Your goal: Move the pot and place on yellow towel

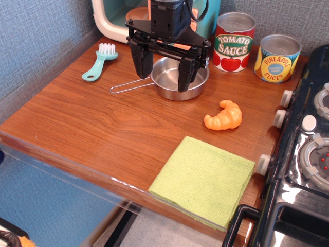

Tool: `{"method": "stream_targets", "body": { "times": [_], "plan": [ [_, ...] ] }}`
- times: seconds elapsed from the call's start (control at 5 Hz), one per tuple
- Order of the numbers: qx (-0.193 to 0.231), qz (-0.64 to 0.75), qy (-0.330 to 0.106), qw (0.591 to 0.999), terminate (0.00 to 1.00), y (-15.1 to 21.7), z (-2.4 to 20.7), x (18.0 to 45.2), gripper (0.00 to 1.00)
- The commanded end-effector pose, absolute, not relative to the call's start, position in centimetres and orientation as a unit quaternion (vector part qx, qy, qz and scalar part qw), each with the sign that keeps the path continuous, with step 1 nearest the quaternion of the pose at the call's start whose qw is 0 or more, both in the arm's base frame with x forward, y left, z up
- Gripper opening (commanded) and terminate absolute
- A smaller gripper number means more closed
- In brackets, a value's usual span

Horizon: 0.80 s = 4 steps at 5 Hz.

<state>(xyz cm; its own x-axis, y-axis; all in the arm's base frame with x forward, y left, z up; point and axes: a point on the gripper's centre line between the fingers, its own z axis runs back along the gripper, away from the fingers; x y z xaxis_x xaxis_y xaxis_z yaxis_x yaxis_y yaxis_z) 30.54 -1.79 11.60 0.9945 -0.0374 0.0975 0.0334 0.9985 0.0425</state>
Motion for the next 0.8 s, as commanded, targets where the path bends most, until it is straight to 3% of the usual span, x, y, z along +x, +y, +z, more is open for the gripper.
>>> {"method": "stream_targets", "body": {
  "times": [0.0, 0.6],
  "plan": [
    [0.020, -0.018, -0.049, 0.998, 0.00, -1.8, 11.6, 30.5, 1.00],
    [0.012, 0.046, -0.060, 0.997, 0.00, -1.7, 10.7, 37.2, 1.00]
  ]
}}
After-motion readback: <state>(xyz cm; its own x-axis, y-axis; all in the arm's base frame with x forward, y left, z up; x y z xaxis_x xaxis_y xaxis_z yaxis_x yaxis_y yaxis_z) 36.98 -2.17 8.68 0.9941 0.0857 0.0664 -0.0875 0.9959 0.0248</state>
